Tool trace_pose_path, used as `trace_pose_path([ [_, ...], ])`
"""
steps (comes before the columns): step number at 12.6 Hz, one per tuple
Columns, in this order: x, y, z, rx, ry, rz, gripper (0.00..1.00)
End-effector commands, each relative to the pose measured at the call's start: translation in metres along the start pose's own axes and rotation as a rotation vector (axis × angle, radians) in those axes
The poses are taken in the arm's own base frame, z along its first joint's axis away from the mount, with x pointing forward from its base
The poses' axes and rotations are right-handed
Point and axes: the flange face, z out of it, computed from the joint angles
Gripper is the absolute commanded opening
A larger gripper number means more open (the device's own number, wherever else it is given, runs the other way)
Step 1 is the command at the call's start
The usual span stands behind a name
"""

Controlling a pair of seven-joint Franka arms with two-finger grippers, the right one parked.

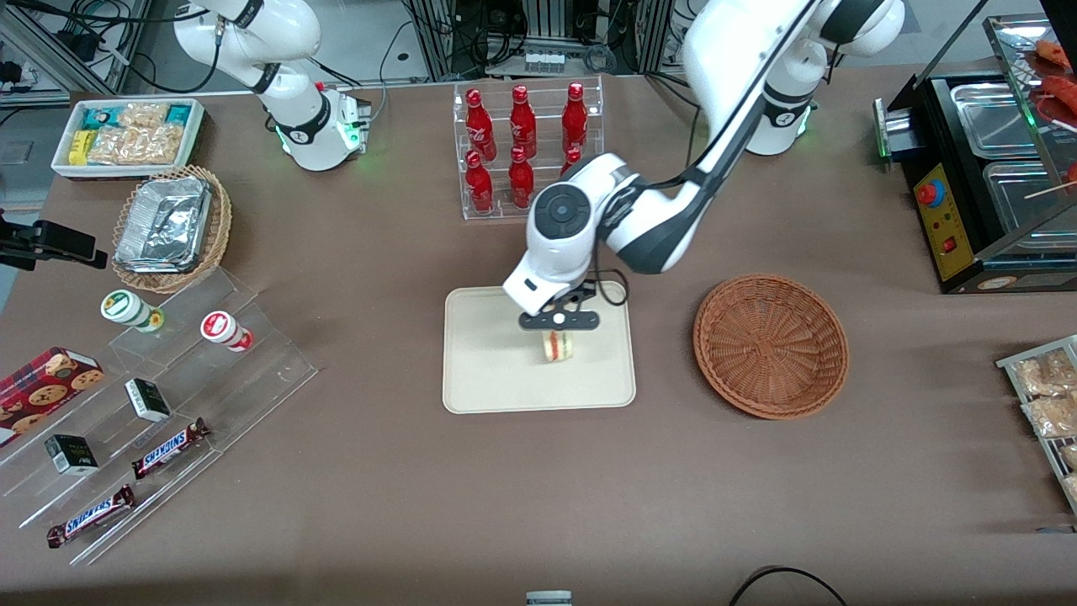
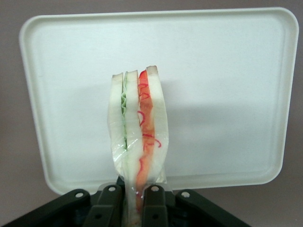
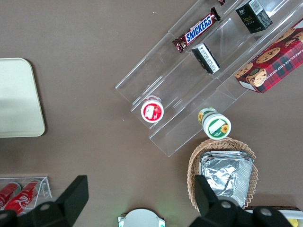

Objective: Place sandwich from basket to tray
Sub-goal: 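Lift the sandwich and carry it over the cream tray, then lower the sandwich onto the tray and open the left gripper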

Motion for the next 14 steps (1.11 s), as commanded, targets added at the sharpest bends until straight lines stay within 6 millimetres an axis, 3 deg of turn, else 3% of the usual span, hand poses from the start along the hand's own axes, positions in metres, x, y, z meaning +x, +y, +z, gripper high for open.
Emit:
trace_pose_path([
  [1, 0.000, 0.018, 0.026, 0.012, 0.044, 0.027, 0.00],
  [2, -0.007, 0.024, 0.040, 0.018, 0.039, 0.043, 0.00],
  [5, -0.002, 0.028, 0.057, -0.019, 0.065, 0.046, 0.00],
  [10, 0.003, 0.028, 0.064, -0.028, 0.090, 0.048, 0.00],
  [11, 0.004, 0.027, 0.065, -0.030, 0.092, 0.047, 0.06],
  [12, 0.005, 0.028, 0.067, -0.036, 0.096, 0.047, 0.51],
  [13, 0.009, 0.024, 0.069, -0.035, 0.103, 0.042, 0.85],
  [14, 0.010, 0.024, 0.066, -0.036, 0.106, 0.040, 0.98],
])
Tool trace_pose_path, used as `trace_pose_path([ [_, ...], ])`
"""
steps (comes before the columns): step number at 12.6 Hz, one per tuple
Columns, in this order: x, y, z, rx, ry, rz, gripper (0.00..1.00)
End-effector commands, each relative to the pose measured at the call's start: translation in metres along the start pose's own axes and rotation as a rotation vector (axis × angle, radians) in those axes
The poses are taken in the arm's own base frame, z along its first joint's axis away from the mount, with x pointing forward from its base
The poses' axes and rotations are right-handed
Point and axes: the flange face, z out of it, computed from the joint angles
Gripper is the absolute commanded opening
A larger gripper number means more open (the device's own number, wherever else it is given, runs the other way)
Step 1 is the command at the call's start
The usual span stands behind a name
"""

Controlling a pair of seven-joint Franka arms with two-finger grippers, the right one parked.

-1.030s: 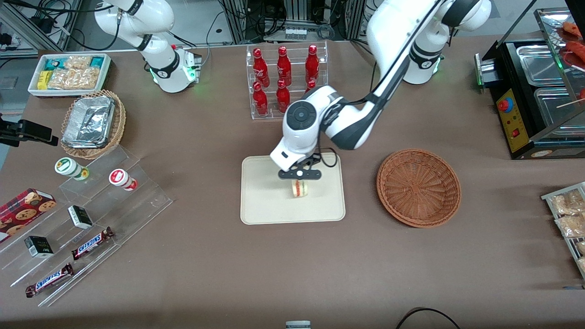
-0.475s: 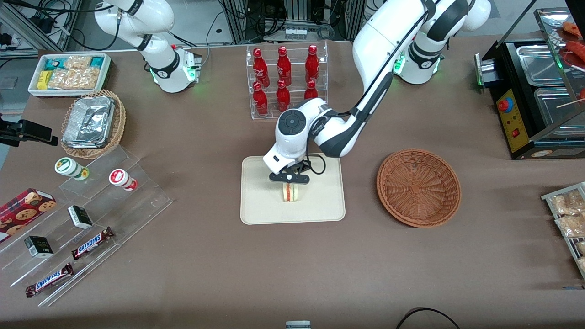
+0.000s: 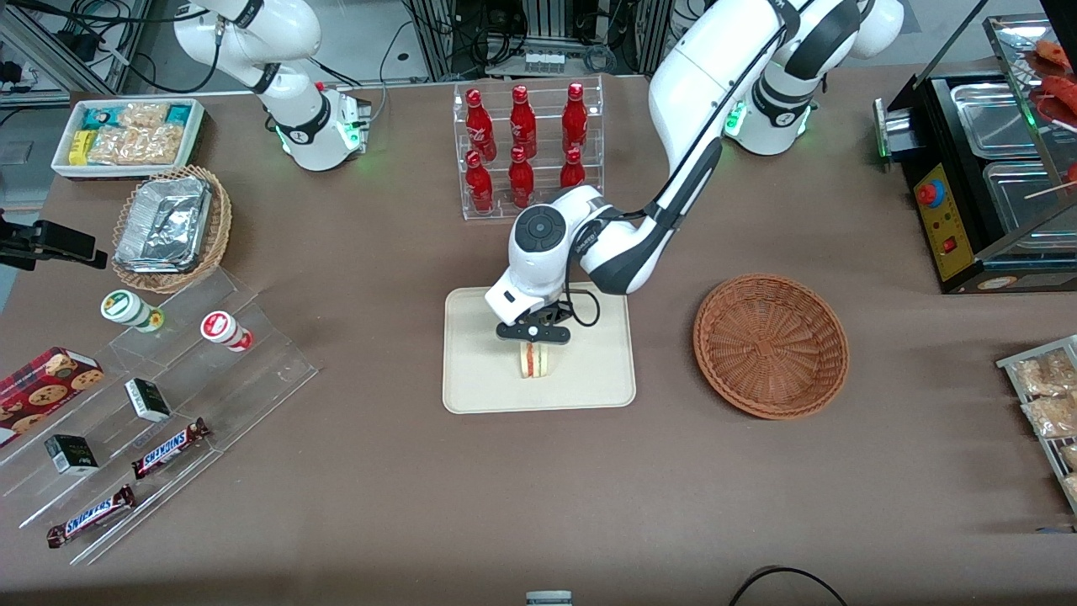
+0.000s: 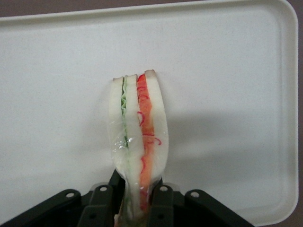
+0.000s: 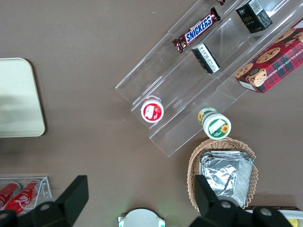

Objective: Place sandwich from basket to tray

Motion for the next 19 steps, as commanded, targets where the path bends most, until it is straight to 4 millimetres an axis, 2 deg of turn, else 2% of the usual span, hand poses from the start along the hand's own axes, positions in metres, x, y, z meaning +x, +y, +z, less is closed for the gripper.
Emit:
trace_pose_path([
  [1, 0.007, 0.004, -0.005, -0.001, 0.033, -0.009, 0.99],
  [2, 0.008, 0.005, -0.015, -0.005, 0.038, -0.014, 0.99],
  [5, 0.016, -0.006, -0.090, 0.005, 0.045, -0.077, 0.99],
  [8, 0.028, -0.048, -0.175, 0.019, 0.058, -0.150, 0.99],
  [10, 0.029, -0.084, -0.231, 0.039, 0.051, -0.206, 0.99],
  [12, 0.033, -0.125, -0.276, 0.055, 0.028, -0.262, 0.99],
  [13, 0.033, -0.153, -0.297, 0.065, 0.010, -0.290, 0.99],
  [15, 0.031, -0.210, -0.332, 0.069, 0.019, -0.283, 0.99],
  [19, 0.023, -0.309, -0.386, 0.079, -0.048, -0.210, 0.99],
])
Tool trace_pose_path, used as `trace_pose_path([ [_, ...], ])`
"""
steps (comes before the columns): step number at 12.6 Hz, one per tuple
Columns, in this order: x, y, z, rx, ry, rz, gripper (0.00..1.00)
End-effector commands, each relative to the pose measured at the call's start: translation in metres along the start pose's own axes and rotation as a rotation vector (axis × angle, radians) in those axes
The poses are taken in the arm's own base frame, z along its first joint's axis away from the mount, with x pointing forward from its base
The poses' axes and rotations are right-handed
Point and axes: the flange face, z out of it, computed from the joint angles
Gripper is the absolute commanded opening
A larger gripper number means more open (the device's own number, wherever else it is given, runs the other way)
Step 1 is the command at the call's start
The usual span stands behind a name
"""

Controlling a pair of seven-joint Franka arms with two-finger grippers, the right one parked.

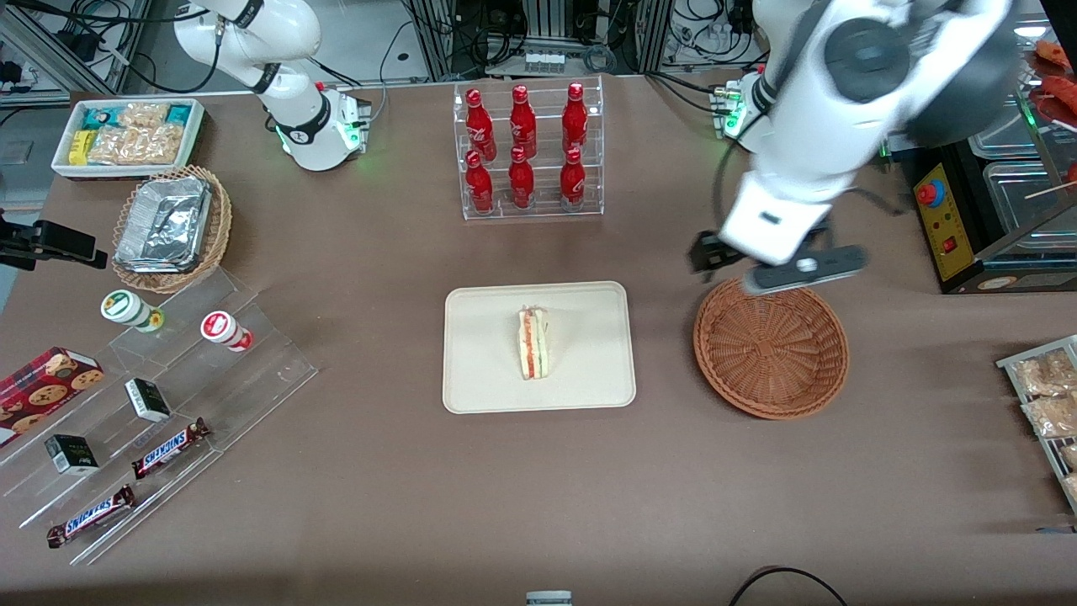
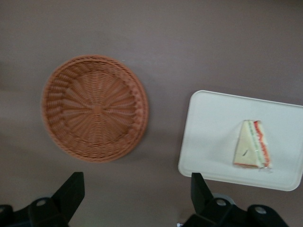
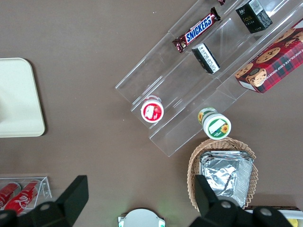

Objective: Place sandwich from basket to tray

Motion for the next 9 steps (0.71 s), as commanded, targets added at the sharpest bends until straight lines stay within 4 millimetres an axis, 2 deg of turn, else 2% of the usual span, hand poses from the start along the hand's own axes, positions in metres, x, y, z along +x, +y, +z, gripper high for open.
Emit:
trace_pose_path([
  [1, -0.006, -0.064, -0.028, -0.012, -0.042, 0.057, 0.99],
  [3, -0.003, -0.109, -0.048, -0.010, -0.039, 0.091, 0.99],
  [5, 0.000, -0.140, -0.057, -0.008, -0.034, 0.124, 0.99],
  [7, 0.008, -0.185, -0.063, -0.006, -0.034, 0.114, 0.99],
  [9, 0.011, -0.193, -0.065, -0.004, -0.029, 0.133, 0.99],
])
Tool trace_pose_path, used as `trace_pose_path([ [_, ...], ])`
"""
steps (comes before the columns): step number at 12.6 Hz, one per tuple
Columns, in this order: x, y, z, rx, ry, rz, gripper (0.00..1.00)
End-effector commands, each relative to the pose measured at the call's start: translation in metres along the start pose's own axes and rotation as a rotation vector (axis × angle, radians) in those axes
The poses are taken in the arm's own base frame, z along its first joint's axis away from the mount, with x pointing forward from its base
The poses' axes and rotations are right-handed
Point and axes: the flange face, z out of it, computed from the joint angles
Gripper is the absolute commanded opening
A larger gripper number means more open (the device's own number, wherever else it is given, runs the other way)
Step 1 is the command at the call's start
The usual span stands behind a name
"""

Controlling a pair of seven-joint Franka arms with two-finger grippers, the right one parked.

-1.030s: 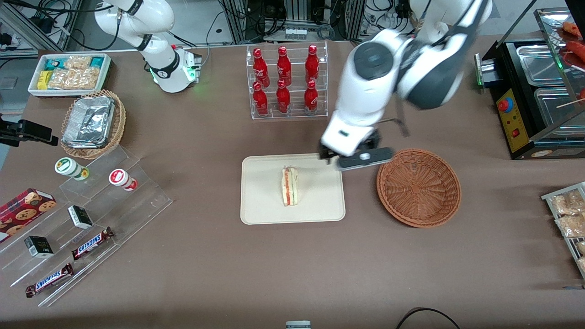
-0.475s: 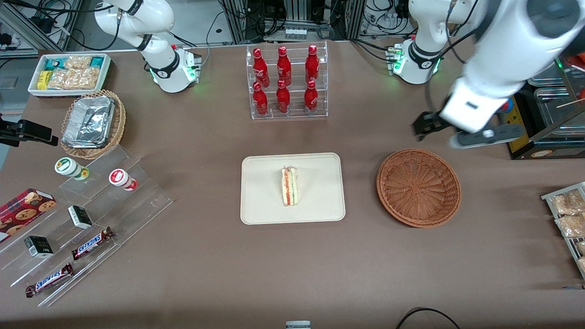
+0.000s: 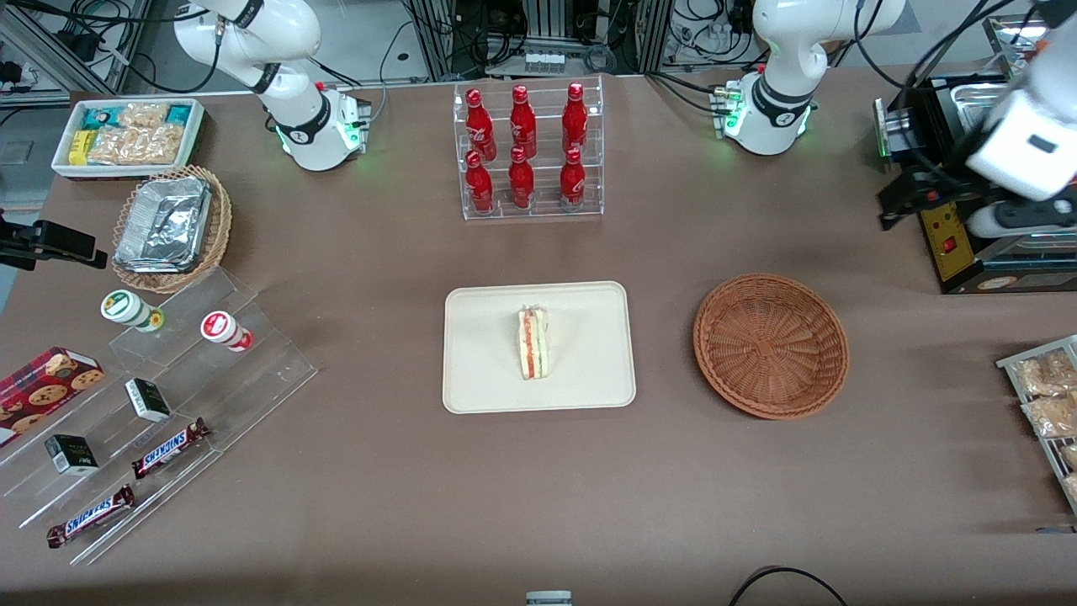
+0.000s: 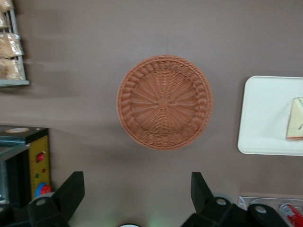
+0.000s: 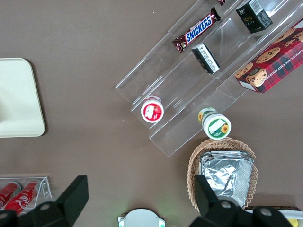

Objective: Place sandwich from basket to tray

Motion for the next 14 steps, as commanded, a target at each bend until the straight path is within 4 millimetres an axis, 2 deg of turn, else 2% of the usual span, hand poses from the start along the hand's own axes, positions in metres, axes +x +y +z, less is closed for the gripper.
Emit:
trace_pose_path([
  [1, -0.007, -0.004, -0.002, -0.002, -0.004, 0.023, 0.99],
  [3, 0.001, -0.004, -0.001, -0.009, -0.003, 0.026, 0.99],
  [5, 0.014, 0.025, -0.001, -0.011, 0.001, 0.079, 0.99],
  [6, 0.015, 0.027, -0.005, -0.017, 0.009, 0.082, 0.99],
  [9, 0.021, 0.022, 0.001, -0.019, 0.005, 0.071, 0.99],
  [14, 0.024, 0.018, -0.005, -0.017, 0.017, 0.068, 0.99],
])
